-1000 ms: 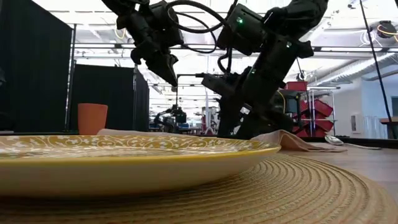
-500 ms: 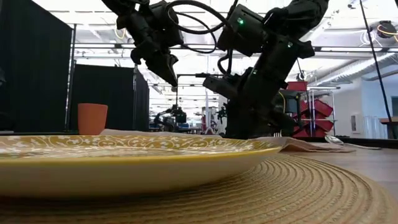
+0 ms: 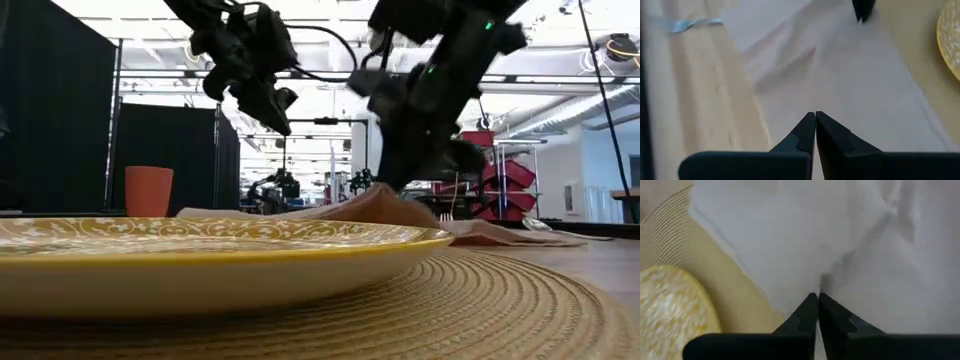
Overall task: Set table place
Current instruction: Fold the light orange napkin on the table
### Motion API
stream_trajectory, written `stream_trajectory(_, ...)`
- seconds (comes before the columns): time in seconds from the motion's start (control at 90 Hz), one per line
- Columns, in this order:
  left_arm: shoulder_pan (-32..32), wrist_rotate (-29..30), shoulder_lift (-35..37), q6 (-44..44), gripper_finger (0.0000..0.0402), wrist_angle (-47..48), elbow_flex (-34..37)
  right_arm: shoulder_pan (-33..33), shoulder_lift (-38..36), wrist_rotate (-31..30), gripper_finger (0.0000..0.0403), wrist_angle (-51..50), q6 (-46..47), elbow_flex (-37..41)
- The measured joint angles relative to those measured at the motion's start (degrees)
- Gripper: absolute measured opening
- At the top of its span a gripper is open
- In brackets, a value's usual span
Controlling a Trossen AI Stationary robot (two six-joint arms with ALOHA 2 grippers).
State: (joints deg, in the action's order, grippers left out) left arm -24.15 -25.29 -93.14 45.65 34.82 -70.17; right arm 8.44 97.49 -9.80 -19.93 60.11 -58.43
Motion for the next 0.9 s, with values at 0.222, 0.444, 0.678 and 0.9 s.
stream_trajectory(0.222,5.7,0.6,-7.1,5.3,0.0,-7.6,0.0,2.0,0.0,2.3,0.0,-0.2,1.3,0.0)
stream_trajectory(0.444,10.9,9.2,-13.4,10.9,0.0,-15.5,-1.1,3.0,0.0,2.4,0.0,-0.1,2.2,0.0)
stream_trajectory(0.678,11.3,10.2,-17.2,14.0,0.0,-16.4,-7.0,3.0,0.2,3.4,0.0,-0.1,2.5,-0.1)
stream_trajectory(0.9,11.4,10.3,-17.4,20.6,0.0,-16.4,-9.4,2.9,0.7,4.1,0.0,0.0,2.9,-0.1)
